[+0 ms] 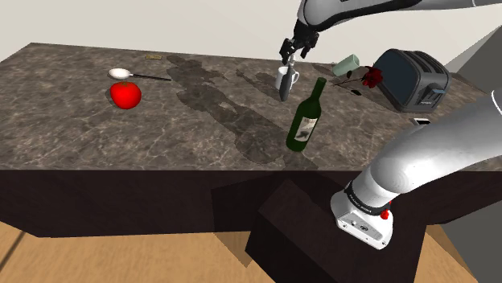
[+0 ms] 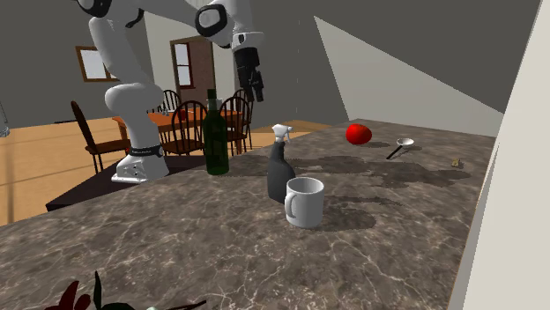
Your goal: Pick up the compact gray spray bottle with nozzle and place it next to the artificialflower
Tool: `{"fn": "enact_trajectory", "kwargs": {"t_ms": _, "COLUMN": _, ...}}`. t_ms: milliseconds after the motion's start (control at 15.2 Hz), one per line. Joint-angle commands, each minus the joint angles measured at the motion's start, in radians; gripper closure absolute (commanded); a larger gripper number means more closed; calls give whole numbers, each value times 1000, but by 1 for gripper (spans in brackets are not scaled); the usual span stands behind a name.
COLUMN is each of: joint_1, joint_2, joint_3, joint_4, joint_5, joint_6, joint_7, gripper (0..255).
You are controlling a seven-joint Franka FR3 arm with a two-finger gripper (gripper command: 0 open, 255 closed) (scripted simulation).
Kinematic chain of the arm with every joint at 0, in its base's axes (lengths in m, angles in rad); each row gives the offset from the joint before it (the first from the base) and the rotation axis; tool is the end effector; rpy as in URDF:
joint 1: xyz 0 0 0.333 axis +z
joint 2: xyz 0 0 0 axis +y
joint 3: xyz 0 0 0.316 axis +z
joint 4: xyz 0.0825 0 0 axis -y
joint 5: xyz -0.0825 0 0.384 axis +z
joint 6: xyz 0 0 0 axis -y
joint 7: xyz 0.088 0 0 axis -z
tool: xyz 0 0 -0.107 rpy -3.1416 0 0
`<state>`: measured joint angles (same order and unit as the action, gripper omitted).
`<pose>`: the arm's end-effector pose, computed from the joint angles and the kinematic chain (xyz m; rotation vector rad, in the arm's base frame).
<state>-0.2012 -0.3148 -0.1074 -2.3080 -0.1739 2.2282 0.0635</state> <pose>0.4507 -0.1523 0.4926 2.9511 -0.4167 0.3273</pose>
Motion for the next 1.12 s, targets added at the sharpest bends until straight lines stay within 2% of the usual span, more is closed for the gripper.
{"fn": "enact_trajectory", "kwargs": {"t_ms": 0, "joint_1": -18, "joint_2": 59, "joint_3": -12, "joint_4": 28, "joint_5": -15, "joint_6": 46, "joint_7": 15, "gripper": 0}}
{"fn": "enact_trajectory", "kwargs": {"t_ms": 594, "joint_1": -88, "joint_2": 291, "joint_3": -79, "joint_4": 174, "joint_5": -51, "joint_6": 191, "joint_7": 57, "gripper": 0}}
{"fn": "enact_trajectory", "kwargs": {"t_ms": 1056, "joint_1": -96, "joint_2": 363, "joint_3": -86, "joint_4": 168, "joint_5": -45, "joint_6": 272, "joint_7": 53, "gripper": 0}}
